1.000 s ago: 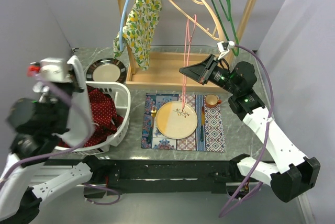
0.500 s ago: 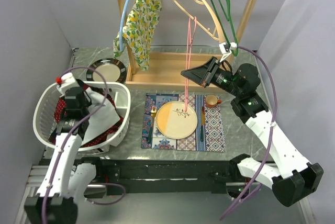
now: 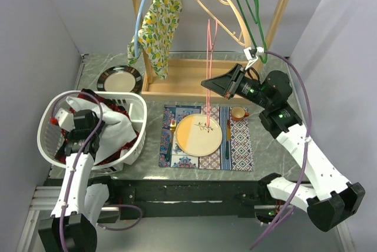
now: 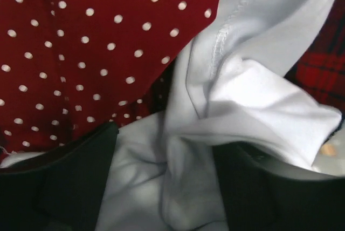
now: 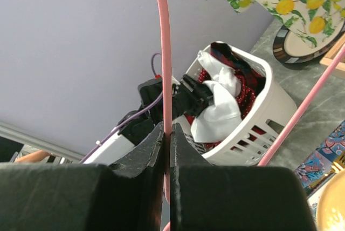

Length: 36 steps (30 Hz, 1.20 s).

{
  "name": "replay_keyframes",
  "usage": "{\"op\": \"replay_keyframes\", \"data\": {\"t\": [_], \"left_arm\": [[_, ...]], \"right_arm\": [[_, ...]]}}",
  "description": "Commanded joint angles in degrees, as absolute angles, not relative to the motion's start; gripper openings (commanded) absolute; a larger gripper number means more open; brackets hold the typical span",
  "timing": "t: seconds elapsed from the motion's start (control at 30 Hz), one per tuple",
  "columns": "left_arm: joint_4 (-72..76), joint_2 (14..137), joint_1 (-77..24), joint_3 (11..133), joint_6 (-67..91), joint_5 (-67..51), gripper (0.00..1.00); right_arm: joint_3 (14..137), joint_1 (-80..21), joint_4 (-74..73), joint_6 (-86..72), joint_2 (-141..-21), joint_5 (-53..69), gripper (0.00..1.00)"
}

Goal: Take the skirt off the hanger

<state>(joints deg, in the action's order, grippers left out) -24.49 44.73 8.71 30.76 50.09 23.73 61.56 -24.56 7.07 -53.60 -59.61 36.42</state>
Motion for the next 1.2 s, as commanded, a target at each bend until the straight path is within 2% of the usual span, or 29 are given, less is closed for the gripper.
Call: {"op": "replay_keyframes", "data": {"t": [0.0,0.03,0.1,0.13,0.27,0.43,0.5,0.73,0.83,0.87,0.93,1.17], "left_arm": [[-26.5,44.6,8.9,35.0,52.4,21.8,0.84],[-27.8,44.4,8.9,36.7,50.4,22.1,0.93],[-29.8,42.9,8.8,41.9,49.5,26.2,0.99],[-30.9,42.1,8.8,43.4,48.1,27.3,0.97],[-28.7,36.8,8.8,47.9,44.1,27.3,0.97],[-21.8,34.9,8.8,49.2,39.1,11.7,0.97],[-19.8,34.3,8.8,49.1,38.4,9.7,0.97],[-19.9,35.2,8.8,49.7,34.1,15.6,0.97],[-16.9,35.9,8.8,49.0,31.8,5.7,0.97],[-15.8,36.0,8.8,48.3,31.0,-2.7,0.97],[-12.8,36.6,8.9,46.9,31.1,-7.5,0.97],[-12.7,40.0,8.9,41.2,35.9,-5.7,0.97]], "right_arm": [[67.9,-25.3,6.5,-51.6,-61.8,37.8,0.00],[68.9,-25.4,6.2,-51.2,-62.3,37.7,0.00],[70.0,-25.3,6.5,-51.5,-64.0,37.9,0.00],[71.6,-25.3,6.7,-52.1,-64.9,38.2,0.00],[76.6,-25.4,7.8,-54.2,-70.3,39.6,0.00],[85.5,-25.4,7.4,-55.6,-76.9,39.2,0.00],[88.1,-25.4,8.0,-56.5,-80.8,39.7,0.00],[105.0,-25.4,3.4,-56.7,-92.3,38.4,0.00],[111.2,-25.4,3.3,-57.7,-96.9,37.5,0.00],[112.9,-25.2,2.6,-58.0,-99.5,37.4,0.00],[118.5,-25.1,1.3,-58.7,-102.2,36.7,0.00],[130.9,-23.8,0.4,-62.5,-113.3,35.2,0.00]]}}
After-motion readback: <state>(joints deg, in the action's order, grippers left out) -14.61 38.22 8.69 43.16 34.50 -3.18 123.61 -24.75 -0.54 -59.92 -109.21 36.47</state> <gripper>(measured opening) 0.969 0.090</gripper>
